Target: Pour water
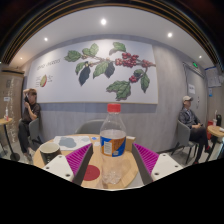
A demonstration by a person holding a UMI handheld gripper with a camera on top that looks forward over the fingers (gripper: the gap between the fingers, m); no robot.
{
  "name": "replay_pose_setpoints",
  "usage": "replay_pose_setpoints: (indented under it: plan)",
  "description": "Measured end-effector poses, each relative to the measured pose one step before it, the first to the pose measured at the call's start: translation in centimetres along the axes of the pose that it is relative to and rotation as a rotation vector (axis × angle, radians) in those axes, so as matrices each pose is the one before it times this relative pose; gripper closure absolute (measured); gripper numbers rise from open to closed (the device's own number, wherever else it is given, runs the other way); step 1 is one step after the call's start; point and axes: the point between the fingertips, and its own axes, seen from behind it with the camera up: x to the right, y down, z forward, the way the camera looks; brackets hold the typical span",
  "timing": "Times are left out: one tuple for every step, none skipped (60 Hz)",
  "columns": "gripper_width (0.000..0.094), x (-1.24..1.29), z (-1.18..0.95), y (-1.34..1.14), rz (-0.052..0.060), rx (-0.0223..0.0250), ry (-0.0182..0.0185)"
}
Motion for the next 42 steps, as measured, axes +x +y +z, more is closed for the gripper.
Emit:
replay_pose_setpoints:
  plan:
    - [0.0098,-0.050,0.622,-0.068,0.0030,0.00149,-0.00728]
    - [0.0099,-0.012,0.642,0.011,0.0034,0.00236,-0.00681]
    - [0.0100,0.015,0.574,0.032,0.0040,-0.00084,-0.00413]
    - [0.0099,0.069,0.533,0.169,0.0039,-0.00455,-0.00043]
    - [0.0100,0.076,0.583,0.139,0.0047,-0.00648,0.00318]
    - [0.0099,0.061,0.860,0.540,0.0057,-0.00115,0.00202]
    - [0.0100,0.100,0.445,0.003,0.0077,-0.00313,0.00150]
    - [0.0099,-0.023,0.362,-0.023,0.0094,-0.00015,-0.00110]
    - [0.0098,-0.133,0.358,-0.051,0.0078,0.00273,-0.00414]
    - [0.0100,-0.161,0.295,-0.045,0.0042,0.00388,-0.00609]
    - [0.0104,-0.193,0.258,-0.075,0.0007,0.00470,-0.00712]
    - [0.0114,-0.160,0.185,-0.046,-0.0017,0.00514,-0.00548]
    - [0.0137,-0.148,0.201,-0.047,-0.0034,0.00562,-0.00460]
    - [0.0183,-0.146,0.102,-0.035,-0.0052,0.00636,-0.00501]
    - [0.0267,-0.263,0.590,0.030,-0.0055,0.00792,0.00053]
    - [0.0427,0.082,0.029,-0.055,-0.0087,0.00766,0.00645]
    - [0.0435,0.121,-0.113,0.065,-0.0076,0.00906,0.00564]
    - [0.0438,-0.059,0.388,-0.515,-0.0008,0.01498,0.00611]
    - [0.0463,-0.044,0.101,-0.024,-0.0043,0.01539,0.00179]
    - [0.0486,0.006,-0.003,-0.038,-0.0088,0.01084,0.00163]
    - [0.0512,-0.061,-0.052,-0.057,-0.0060,0.01133,0.00006]
    - [0.0532,-0.088,-0.087,-0.011,-0.0035,0.00866,-0.00177]
    - [0.0553,-0.069,-0.074,0.019,-0.0026,0.00612,-0.00171]
    - [0.0572,0.000,-0.060,0.071,-0.0029,0.00305,-0.00033]
    - [0.0591,0.050,-0.052,0.141,-0.0004,-0.00016,0.00193]
    - [0.0607,0.068,-0.004,0.065,0.0014,0.00008,0.00352]
    - [0.0610,0.065,-0.034,0.075,0.0003,-0.00254,0.00412]
    - [0.0613,0.018,-0.004,0.073,-0.0038,-0.00224,0.00326]
    - [0.0614,-0.031,0.023,0.001,-0.0094,-0.00179,0.00172]
    - [0.0614,-0.022,-0.321,-0.420,-0.0121,-0.00275,0.00262]
    - [0.0615,-0.072,0.479,0.468,-0.0098,0.00432,0.00479]
    - [0.0617,0.043,0.047,0.046,-0.0095,-0.00208,0.00199]
    - [0.0617,-0.018,0.035,-0.002,-0.0088,-0.00171,0.00190]
    - [0.0615,0.003,0.071,0.062,-0.0120,-0.00456,0.00379]
    - [0.0616,-0.093,0.075,0.038,-0.0177,-0.00607,0.00058]
    - [0.0616,-0.211,0.078,-0.069,-0.0251,-0.00510,-0.00322]
    - [0.0617,-0.101,0.064,-0.273,-0.0289,0.00169,0.00162]
    - [0.0617,0.026,0.082,-0.372,-0.0345,0.00477,0.00681]
    - [0.0616,-0.004,0.066,-0.358,-0.0425,0.00125,0.00710]
    - [0.0616,0.466,-0.411,-0.103,-0.0479,-0.00324,-0.00141]
    - [0.0617,-0.991,0.851,0.163,-0.0597,0.00500,0.01530]
    - [0.0616,-0.131,0.137,-0.429,-0.0633,0.00034,0.00443]
